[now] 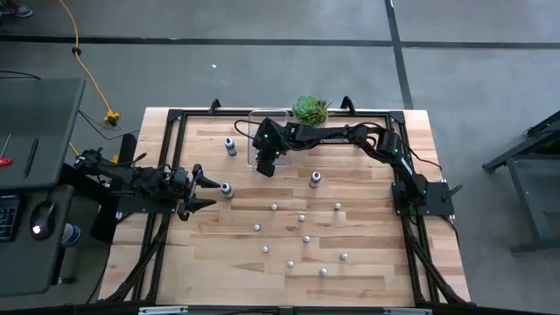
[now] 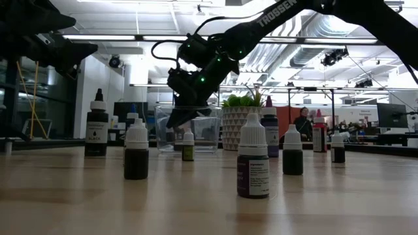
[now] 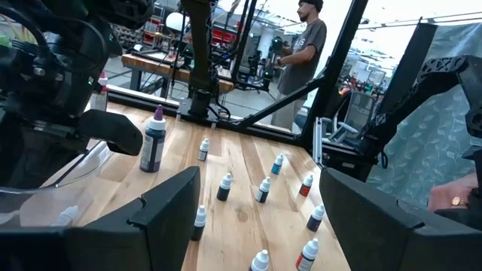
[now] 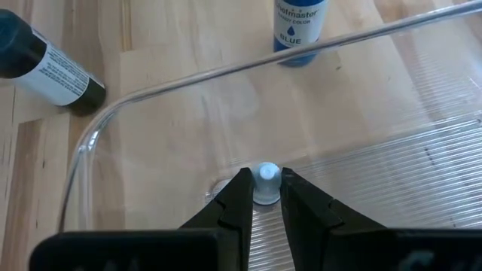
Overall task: Pick & Place food coloring
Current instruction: Put the small brown food coloring bottle into the transparent bin, then put the small orange food coloring bottle into the transparent bin
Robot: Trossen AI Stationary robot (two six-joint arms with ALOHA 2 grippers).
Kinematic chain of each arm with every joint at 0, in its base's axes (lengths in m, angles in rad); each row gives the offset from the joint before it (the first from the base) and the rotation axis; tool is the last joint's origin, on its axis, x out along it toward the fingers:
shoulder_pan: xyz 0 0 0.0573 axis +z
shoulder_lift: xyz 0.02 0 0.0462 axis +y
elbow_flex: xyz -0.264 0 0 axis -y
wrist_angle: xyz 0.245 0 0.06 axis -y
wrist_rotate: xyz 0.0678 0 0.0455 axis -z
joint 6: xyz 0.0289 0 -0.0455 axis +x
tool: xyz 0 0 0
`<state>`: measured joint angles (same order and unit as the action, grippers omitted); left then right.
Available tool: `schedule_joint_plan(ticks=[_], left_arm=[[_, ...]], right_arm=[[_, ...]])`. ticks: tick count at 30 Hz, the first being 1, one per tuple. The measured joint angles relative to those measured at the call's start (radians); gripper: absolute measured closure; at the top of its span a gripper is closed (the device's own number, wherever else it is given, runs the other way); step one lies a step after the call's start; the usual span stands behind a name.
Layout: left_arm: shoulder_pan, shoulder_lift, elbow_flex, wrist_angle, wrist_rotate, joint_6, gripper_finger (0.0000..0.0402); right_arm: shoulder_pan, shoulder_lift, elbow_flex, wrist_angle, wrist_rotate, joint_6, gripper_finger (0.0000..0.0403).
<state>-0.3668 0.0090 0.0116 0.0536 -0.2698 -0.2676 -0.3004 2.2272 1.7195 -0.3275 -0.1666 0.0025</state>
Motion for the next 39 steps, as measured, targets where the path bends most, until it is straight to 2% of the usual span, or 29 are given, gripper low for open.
schedule_joint_plan(ticks=[4, 15, 25, 31, 39], left_arm=[[0.0, 0.0, 0.0, 0.0, 0.0, 0.0, 0.013], [0.0, 0.0, 0.0, 0.0, 0.0, 0.0, 0.013], [0.0, 0.0, 0.0, 0.0, 0.0, 0.0, 0.013], [0.0, 0.0, 0.0, 0.0, 0.0, 0.0, 0.013], [0.0, 0.0, 0.0, 0.0, 0.0, 0.0, 0.013]], right_arm=[[0.0, 0.0, 0.0, -0.002, -0.008, 0.0, 0.0341], [0.0, 0.0, 0.0, -0.005, -0.009, 0.0, 0.0286], [0.003, -0.009, 0.005, -0.005, 0.057, 0.001, 0.028], [0.007, -0.025, 0.104, -0.091, 0.094, -0.003, 0.0279], [0.044, -0.026, 0.33, -0.411, 0.136, -0.045, 0.0279]])
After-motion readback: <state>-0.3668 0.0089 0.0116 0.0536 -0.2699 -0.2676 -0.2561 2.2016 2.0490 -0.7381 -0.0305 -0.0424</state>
